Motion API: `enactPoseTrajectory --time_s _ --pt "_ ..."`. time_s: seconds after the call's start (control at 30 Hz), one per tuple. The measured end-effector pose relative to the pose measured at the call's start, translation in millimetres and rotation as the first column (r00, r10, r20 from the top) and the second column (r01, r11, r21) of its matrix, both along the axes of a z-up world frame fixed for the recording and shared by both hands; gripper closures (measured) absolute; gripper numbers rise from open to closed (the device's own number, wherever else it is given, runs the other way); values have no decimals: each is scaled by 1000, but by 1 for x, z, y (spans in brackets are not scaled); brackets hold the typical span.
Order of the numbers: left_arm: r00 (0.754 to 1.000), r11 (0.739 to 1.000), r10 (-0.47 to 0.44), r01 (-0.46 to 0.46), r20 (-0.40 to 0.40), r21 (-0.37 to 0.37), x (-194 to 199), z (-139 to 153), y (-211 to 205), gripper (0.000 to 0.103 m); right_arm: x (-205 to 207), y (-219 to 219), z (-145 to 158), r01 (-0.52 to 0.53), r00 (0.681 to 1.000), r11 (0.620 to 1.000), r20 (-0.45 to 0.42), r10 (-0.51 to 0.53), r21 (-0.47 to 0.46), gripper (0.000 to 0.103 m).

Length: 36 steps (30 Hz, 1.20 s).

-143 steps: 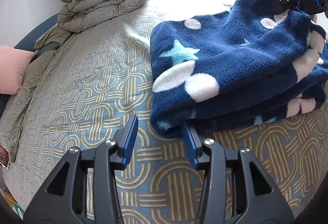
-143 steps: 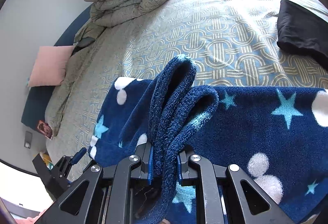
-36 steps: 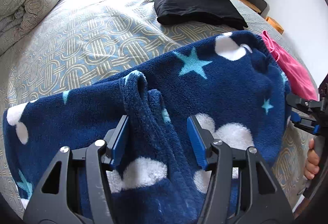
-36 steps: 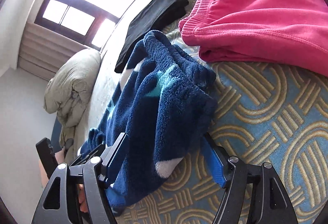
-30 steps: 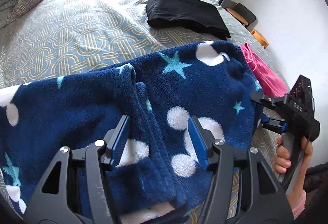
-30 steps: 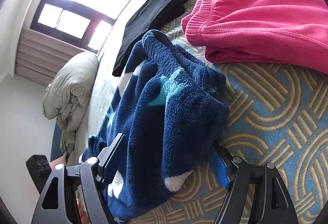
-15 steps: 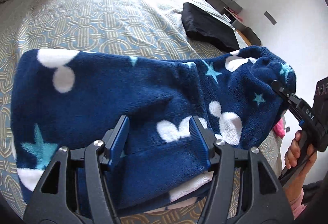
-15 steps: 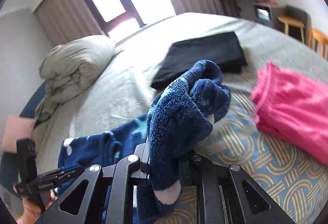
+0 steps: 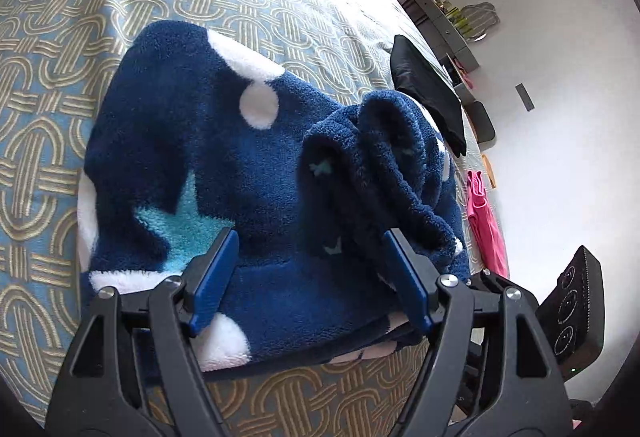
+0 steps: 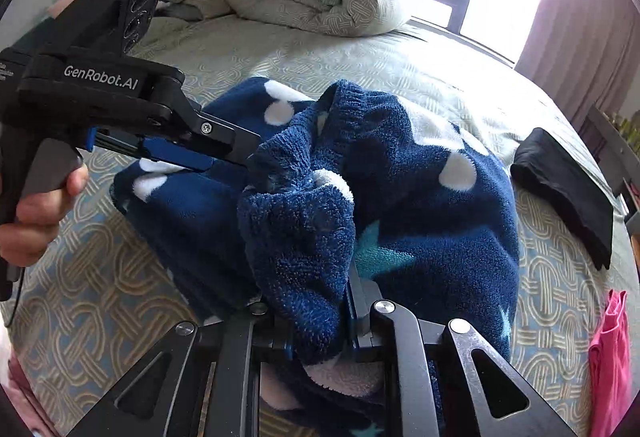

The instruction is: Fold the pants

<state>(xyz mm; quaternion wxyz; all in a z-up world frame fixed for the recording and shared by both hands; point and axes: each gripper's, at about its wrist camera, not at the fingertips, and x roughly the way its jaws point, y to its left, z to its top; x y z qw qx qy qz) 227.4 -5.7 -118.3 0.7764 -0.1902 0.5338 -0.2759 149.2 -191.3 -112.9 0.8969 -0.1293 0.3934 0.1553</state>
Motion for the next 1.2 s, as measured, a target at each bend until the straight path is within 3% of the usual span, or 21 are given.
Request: enactPoseTrajectory --time_s 0.2,0.33,0.63,0.7,0.73,0.83,1.0,1.1,1.2 --pt "1000 995 -9 7 -28 -102 -1 6 -7 26 1 -19 5 21 999 996 -41 -17 92 83" --pt "999 989 2 -8 -45 -148 3 11 -16 23 1 -22 8 25 999 994 -40 -21 104 83" --pt "991 992 -53 39 -126 -116 25 -1 -85 23 -4 -10 8 21 1000 999 10 -22 32 83" --pt "993 995 -57 48 -101 -87 25 3 -94 39 -7 -7 9 15 1000 1000 24 -15 16 83" --pt "995 997 -61 57 -83 -49 24 5 -98 57 -8 -6 9 12 1000 1000 27 -12 11 83" --pt "996 997 -72 71 -47 -14 25 10 -97 67 -9 -10 9 7 1000 1000 23 -7 18 80" --pt "997 997 -77 77 -2 30 24 19 -94 68 -18 -26 20 -6 1000 994 9 5 113 65" --pt "995 995 -89 88 34 40 19 30 -94 69 -31 -45 31 25 999 989 39 -31 145 50" --pt "984 989 -128 118 123 87 10 54 -99 69 -49 -73 41 83 992 976 80 -101 200 37"
